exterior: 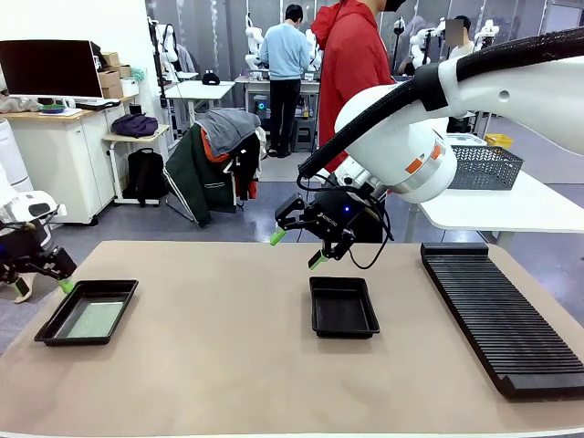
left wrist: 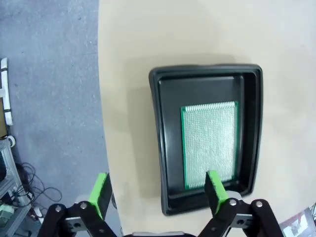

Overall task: Inspect and transfer BCBs to ESD trays.
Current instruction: Pick up the ESD tray and place it on the left side of the table.

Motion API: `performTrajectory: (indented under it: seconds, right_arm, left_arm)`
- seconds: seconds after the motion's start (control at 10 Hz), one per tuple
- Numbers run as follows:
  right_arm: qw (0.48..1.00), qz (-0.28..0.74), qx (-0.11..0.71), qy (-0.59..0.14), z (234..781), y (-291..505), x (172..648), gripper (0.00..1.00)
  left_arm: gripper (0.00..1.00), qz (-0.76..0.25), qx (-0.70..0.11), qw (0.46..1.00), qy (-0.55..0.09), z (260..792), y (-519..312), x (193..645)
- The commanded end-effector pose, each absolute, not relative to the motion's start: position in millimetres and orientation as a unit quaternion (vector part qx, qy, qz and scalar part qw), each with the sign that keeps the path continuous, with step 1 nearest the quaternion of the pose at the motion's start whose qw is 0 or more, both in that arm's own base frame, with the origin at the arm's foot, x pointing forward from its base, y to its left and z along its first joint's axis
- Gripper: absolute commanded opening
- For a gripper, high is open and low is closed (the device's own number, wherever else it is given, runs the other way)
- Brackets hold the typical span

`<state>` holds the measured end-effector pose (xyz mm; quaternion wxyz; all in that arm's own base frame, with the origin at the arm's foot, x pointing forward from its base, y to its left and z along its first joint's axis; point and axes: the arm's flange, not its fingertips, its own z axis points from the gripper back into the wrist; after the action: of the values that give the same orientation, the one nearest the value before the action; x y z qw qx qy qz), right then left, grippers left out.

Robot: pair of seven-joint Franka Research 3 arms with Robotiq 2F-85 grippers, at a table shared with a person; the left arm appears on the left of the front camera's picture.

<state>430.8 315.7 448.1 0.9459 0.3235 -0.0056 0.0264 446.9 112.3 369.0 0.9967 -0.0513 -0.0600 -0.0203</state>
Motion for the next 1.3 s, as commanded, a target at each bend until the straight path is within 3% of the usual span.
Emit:
performTrajectory:
  seconds: [0.0,0.5,1.2]
  right_arm:
    - [0.948,0.018,0.319,-0.002,448,319,432,1.00]
    - [0.948,0.018,0.319,-0.002,448,319,432,1.00]
    - [0.948,0.018,0.319,-0.002,448,319,432,1.00]
  left_arm:
    - [1.00,-0.028,-0.042,0.998,-0.041,395,106,435]
    - [1.00,-0.033,-0.010,0.999,-0.033,435,94,431]
    - [1.00,-0.041,-0.020,0.998,-0.044,435,97,432]
